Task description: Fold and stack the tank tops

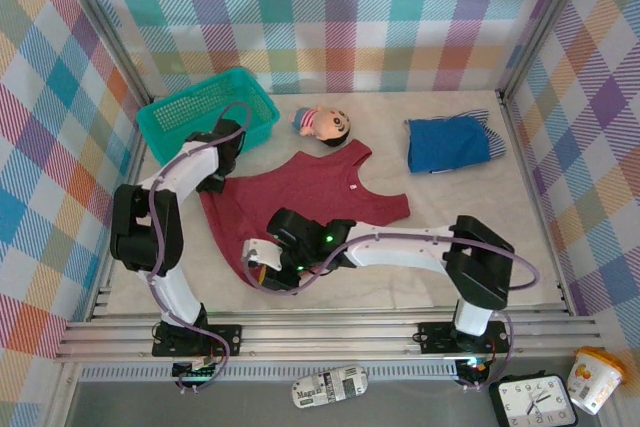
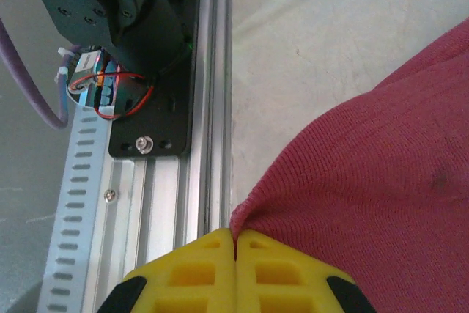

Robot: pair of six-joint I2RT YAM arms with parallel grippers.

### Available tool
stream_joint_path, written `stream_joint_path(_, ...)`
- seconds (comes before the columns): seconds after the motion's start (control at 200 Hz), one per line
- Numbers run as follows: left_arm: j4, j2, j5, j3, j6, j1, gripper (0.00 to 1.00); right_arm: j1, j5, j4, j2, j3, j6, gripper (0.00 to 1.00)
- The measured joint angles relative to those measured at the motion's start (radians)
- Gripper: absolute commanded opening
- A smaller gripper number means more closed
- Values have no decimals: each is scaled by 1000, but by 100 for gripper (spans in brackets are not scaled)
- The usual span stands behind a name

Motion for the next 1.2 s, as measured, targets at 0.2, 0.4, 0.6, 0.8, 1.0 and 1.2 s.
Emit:
stream_joint_path(0.2, -35, 8, -34, 7, -24, 42, 43, 9, -63, -65, 127, 141, -63, 23)
stream_joint_path(0.4, -119, 16, 39, 87, -80, 73, 49, 15, -120, -126, 119, 164, -113, 47)
stream_joint_path(0.6, -152, -142, 470, 27, -211, 69, 51, -120, -86, -137, -140, -22, -19, 54)
stream_joint_path(0.8, -96, -263, 753, -283, -387, -41, 51, -557, 53, -124, -344, -249, 197, 64)
stream_joint_path(1.0, -16, -217, 828, -429, -489, -92, 51, -698, 169, -198, -353, -339, 268, 67)
stream_joint_path(1.2, 1, -87, 781, -369, -493, -92, 51, -829, 210, -196, -328, -338, 307, 63)
